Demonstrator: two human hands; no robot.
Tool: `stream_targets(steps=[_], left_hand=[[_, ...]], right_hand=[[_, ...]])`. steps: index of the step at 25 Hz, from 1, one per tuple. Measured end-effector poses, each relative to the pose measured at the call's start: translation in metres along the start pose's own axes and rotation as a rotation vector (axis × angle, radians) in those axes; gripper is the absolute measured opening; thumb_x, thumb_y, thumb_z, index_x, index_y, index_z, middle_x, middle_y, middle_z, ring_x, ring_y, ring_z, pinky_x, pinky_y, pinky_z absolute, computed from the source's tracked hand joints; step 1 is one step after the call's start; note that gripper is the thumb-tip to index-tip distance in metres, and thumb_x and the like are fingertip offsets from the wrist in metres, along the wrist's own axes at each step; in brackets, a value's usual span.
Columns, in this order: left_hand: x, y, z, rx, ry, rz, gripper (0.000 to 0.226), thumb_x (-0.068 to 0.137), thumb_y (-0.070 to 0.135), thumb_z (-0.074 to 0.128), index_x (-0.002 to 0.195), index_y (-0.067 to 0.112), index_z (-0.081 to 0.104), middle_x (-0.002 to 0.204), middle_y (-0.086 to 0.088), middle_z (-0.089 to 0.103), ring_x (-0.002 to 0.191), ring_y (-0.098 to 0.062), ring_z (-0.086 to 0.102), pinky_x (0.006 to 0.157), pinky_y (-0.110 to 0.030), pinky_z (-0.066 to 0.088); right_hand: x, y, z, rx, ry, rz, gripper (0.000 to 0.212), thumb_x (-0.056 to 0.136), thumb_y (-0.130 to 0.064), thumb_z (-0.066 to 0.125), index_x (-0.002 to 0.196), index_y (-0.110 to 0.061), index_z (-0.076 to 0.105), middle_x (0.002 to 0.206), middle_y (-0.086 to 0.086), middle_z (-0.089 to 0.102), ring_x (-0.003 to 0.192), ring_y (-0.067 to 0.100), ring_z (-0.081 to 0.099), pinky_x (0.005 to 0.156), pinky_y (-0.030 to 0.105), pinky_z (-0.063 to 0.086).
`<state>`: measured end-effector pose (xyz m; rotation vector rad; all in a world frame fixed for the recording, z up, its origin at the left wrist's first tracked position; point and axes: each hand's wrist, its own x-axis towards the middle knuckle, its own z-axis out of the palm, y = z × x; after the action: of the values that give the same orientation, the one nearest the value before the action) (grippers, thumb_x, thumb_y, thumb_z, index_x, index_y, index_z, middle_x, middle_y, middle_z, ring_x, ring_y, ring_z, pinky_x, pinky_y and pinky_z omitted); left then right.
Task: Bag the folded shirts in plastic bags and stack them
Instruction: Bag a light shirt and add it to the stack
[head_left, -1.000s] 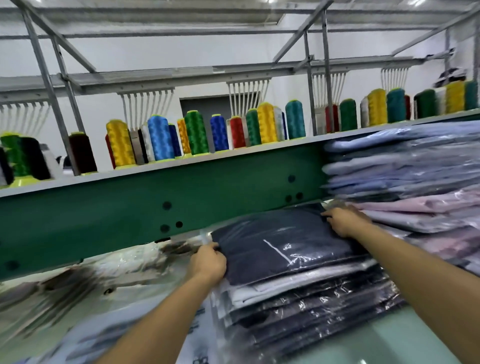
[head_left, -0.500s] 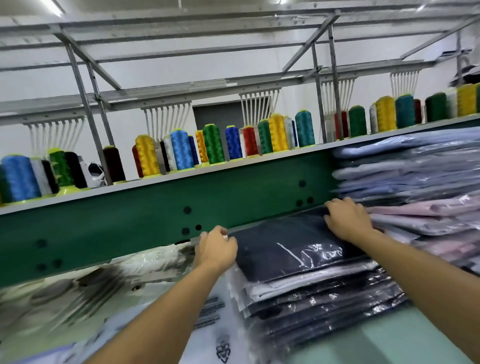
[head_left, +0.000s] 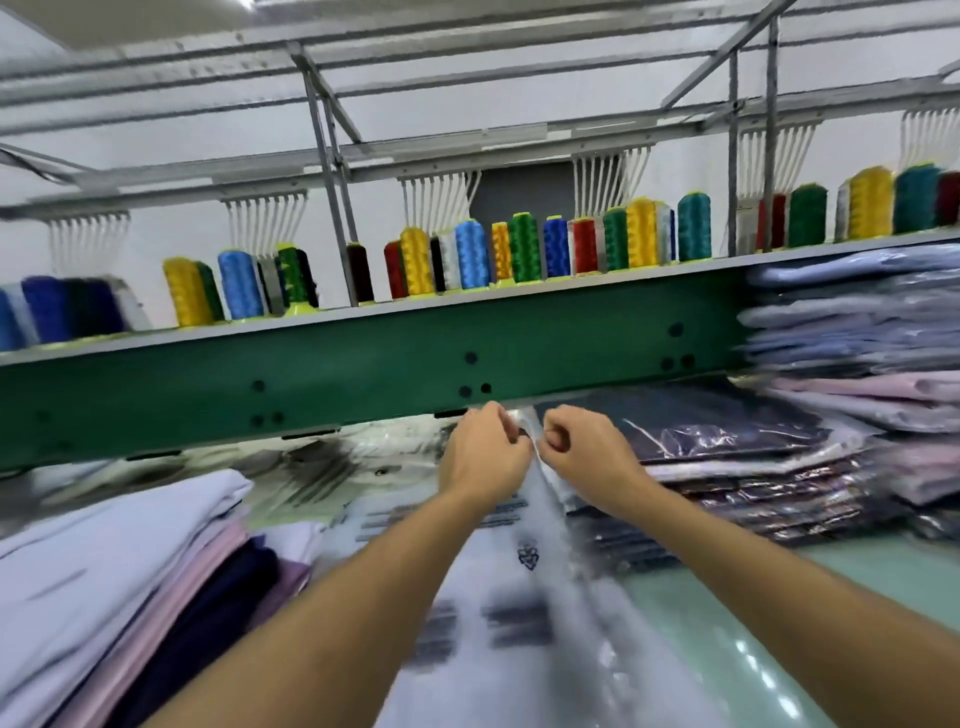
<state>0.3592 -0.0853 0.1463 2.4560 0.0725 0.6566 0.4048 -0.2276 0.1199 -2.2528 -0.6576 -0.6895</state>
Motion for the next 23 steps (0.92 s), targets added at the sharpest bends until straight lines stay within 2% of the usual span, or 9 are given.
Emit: stream_targets(steps=[4, 9, 11, 13, 15, 17, 19, 21, 23], left_hand=[[-0.051, -0.021, -0.026, 0.015, -0.049, -0.017, 0.01, 0.083, 0.018, 0.052, 0.088, 0.026, 0.053, 0.092, 0.0, 0.065, 0.084, -0.026, 0.062, 0.075, -0.044, 0.055], [-0.106, -0.069, -0.04, 0.12, -0.165, -0.075, 0.013, 0.087, 0.027, 0.058, 0.1, 0.024, 0.054, 0.105, -0.003, 0.065, 0.096, -0.026, 0.061, 0.082, -0.043, 0.053], [-0.119, -0.088, -0.04, 0.163, -0.287, -0.083, 0.034, 0.088, 0.038, 0.064, 0.115, 0.021, 0.054, 0.118, -0.002, 0.063, 0.105, -0.023, 0.06, 0.089, -0.041, 0.051], [-0.134, -0.108, -0.036, 0.109, -0.487, -0.113, 0.063, 0.086, 0.052, 0.067, 0.136, 0.02, 0.048, 0.135, 0.001, 0.056, 0.12, -0.018, 0.056, 0.099, -0.036, 0.047], [-0.149, -0.129, -0.024, 0.146, -0.628, -0.145, 0.084, 0.083, 0.068, 0.061, 0.151, 0.025, 0.034, 0.153, 0.006, 0.041, 0.139, -0.016, 0.041, 0.114, -0.037, 0.033], [-0.155, -0.147, -0.012, 0.305, -0.604, -0.141, 0.087, 0.084, 0.078, 0.044, 0.155, 0.033, 0.021, 0.165, 0.009, 0.017, 0.153, -0.02, 0.014, 0.123, -0.046, 0.009], [-0.152, -0.157, -0.005, 0.366, -0.556, -0.156, 0.087, 0.087, 0.08, 0.035, 0.158, 0.034, 0.012, 0.167, 0.01, 0.0, 0.154, -0.023, -0.003, 0.122, -0.048, -0.004], [-0.146, -0.161, 0.003, 0.37, -0.535, -0.172, 0.088, 0.089, 0.079, 0.032, 0.159, 0.031, 0.009, 0.168, 0.007, -0.002, 0.154, -0.025, -0.006, 0.121, -0.049, -0.006], [-0.141, -0.162, 0.008, 0.325, -0.477, -0.177, 0.082, 0.09, 0.076, 0.036, 0.156, 0.03, 0.02, 0.167, 0.005, 0.012, 0.154, -0.027, 0.001, 0.121, -0.05, -0.002]], right_hand=[[-0.033, -0.049, 0.017, 0.019, -0.099, -0.042, 0.04, 0.079, -0.005, 0.056, 0.058, -0.019, 0.024, 0.054, -0.002, 0.033, 0.061, 0.021, 0.031, 0.056, 0.039, 0.028], [-0.08, -0.076, 0.041, 0.016, -0.345, -0.071, 0.043, 0.08, -0.006, 0.056, 0.056, -0.019, 0.024, 0.052, -0.002, 0.025, 0.062, 0.02, 0.024, 0.057, 0.036, 0.02], [-0.096, -0.074, 0.048, 0.006, -0.456, -0.087, 0.043, 0.08, -0.005, 0.057, 0.058, -0.019, 0.024, 0.057, 0.0, 0.025, 0.066, 0.019, 0.023, 0.059, 0.034, 0.022], [-0.108, -0.067, 0.049, -0.039, -0.546, -0.076, 0.04, 0.082, -0.008, 0.059, 0.059, -0.02, 0.027, 0.059, -0.002, 0.03, 0.064, 0.019, 0.028, 0.059, 0.034, 0.025], [-0.115, -0.054, 0.047, -0.092, -0.596, -0.046, 0.034, 0.083, -0.013, 0.061, 0.063, -0.023, 0.035, 0.065, -0.007, 0.04, 0.065, 0.015, 0.037, 0.061, 0.033, 0.03], [-0.121, -0.037, 0.043, -0.133, -0.595, 0.009, 0.021, 0.087, -0.019, 0.063, 0.075, -0.026, 0.046, 0.085, -0.007, 0.048, 0.073, 0.012, 0.045, 0.066, 0.029, 0.037], [-0.126, -0.019, 0.037, -0.134, -0.581, 0.115, 0.012, 0.092, -0.029, 0.064, 0.095, -0.025, 0.053, 0.105, -0.004, 0.046, 0.08, 0.012, 0.05, 0.068, 0.025, 0.042], [-0.129, -0.006, 0.034, -0.093, -0.578, 0.242, 0.02, 0.095, -0.035, 0.064, 0.108, -0.024, 0.053, 0.111, -0.001, 0.047, 0.076, 0.012, 0.054, 0.06, 0.021, 0.043], [-0.125, -0.002, 0.031, 0.02, -0.536, 0.353, 0.022, 0.095, -0.034, 0.066, 0.11, -0.022, 0.056, 0.106, 0.0, 0.056, 0.075, 0.013, 0.057, 0.06, 0.022, 0.045]])
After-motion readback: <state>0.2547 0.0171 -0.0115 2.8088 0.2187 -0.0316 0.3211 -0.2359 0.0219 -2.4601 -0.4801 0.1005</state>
